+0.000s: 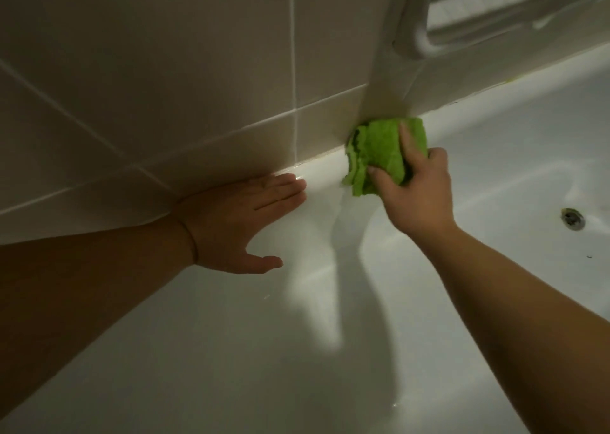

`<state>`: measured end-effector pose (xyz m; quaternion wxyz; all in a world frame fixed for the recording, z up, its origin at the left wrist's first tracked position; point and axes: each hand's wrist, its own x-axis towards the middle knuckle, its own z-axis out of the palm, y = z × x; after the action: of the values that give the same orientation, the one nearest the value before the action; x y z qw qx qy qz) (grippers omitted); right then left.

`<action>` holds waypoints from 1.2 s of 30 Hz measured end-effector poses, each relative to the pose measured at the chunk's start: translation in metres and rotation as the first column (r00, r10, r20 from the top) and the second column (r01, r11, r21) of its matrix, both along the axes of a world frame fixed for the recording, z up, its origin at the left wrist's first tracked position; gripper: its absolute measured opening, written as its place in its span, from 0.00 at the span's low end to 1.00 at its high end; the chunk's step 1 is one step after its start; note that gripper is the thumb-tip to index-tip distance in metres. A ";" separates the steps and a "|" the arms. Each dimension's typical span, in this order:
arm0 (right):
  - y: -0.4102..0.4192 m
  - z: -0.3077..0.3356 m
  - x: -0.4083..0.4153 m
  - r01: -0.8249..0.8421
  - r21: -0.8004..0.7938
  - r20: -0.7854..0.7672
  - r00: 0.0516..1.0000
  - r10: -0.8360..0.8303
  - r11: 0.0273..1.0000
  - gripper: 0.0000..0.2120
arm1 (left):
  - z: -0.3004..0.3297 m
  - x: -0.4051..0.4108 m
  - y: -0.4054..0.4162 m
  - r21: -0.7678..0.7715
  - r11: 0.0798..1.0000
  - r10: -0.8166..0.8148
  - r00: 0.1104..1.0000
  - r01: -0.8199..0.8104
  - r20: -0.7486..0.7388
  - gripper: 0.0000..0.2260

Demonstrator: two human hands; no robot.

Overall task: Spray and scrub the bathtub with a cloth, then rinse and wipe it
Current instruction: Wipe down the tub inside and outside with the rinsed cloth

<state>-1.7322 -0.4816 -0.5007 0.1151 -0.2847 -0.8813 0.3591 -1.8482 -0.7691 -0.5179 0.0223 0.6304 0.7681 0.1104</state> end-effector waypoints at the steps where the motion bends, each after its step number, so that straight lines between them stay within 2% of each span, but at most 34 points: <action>1: 0.014 0.003 -0.002 0.063 -0.015 0.010 0.998 -0.063 0.998 0.38 | 0.000 0.000 0.003 -0.008 1.000 -0.001 1.000 0.001 -0.001 0.44; 4: 0.033 0.004 -0.011 0.215 -0.065 0.000 0.977 -0.215 0.975 0.37 | 0.001 0.000 0.017 -0.003 1.000 -0.001 1.000 0.001 0.005 0.44; 6: 0.024 -0.001 -0.013 0.245 -0.065 -0.023 0.969 -0.247 0.967 0.37 | 0.001 0.001 0.026 0.014 1.000 0.004 1.000 -0.004 0.004 0.44; 8: 0.005 -0.006 -0.010 0.172 -0.067 -0.052 0.983 -0.175 0.983 0.37 | 0.001 0.001 0.037 0.024 1.000 0.007 1.000 -0.007 -0.002 0.44; 12: -0.017 -0.020 0.007 -0.155 -0.070 -0.094 0.985 0.148 0.985 0.39 | 0.004 0.001 0.060 0.037 0.999 -0.019 1.000 0.019 -0.018 0.42; 15: 0.006 -0.024 0.006 -0.217 -0.049 -0.089 0.973 0.212 0.975 0.39 | 0.003 0.000 0.066 0.028 0.999 -0.026 0.999 0.027 -0.029 0.42; 20: 0.074 -0.016 0.002 0.019 -0.023 -0.098 0.995 -0.021 1.000 0.38 | 0.002 0.000 0.070 0.002 1.000 0.005 1.000 -0.005 -0.029 0.44; 24: 0.117 -0.023 -0.005 0.237 -0.154 -0.052 0.967 -0.248 0.959 0.39 | 0.003 0.000 0.080 -0.007 1.000 0.008 0.999 -0.008 -0.031 0.44; 26: 0.115 -0.023 -0.008 0.265 -0.159 -0.070 0.958 -0.279 0.951 0.39 | 0.003 0.001 0.088 0.008 1.000 0.011 0.999 -0.010 -0.043 0.44; 28: 0.096 -0.021 -0.007 0.181 -0.116 -0.081 0.978 -0.191 0.977 0.38 | 0.003 0.001 0.096 0.006 1.000 0.011 0.998 -0.010 -0.062 0.44; 30: 0.072 -0.019 -0.003 -0.002 -0.087 -0.076 0.997 -0.005 0.996 0.37 | 0.005 0.001 0.106 -0.015 1.000 0.014 0.998 -0.015 -0.068 0.45; 33: 0.061 -0.026 0.004 -0.249 0.035 -0.122 0.960 0.252 0.968 0.37 | 0.008 0.000 0.123 -0.025 0.999 0.018 0.998 -0.020 -0.056 0.45; 36: 0.094 -0.024 0.003 -0.359 0.086 -0.070 0.928 0.365 0.929 0.38 | 0.008 0.000 0.137 -0.003 1.000 0.027 0.997 -0.027 -0.068 0.45</action>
<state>-1.7297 -0.3880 -0.5243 0.0944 -0.0975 -0.9253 0.3541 -1.8482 -0.6324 -0.5103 -0.0043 0.6233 0.7770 0.0878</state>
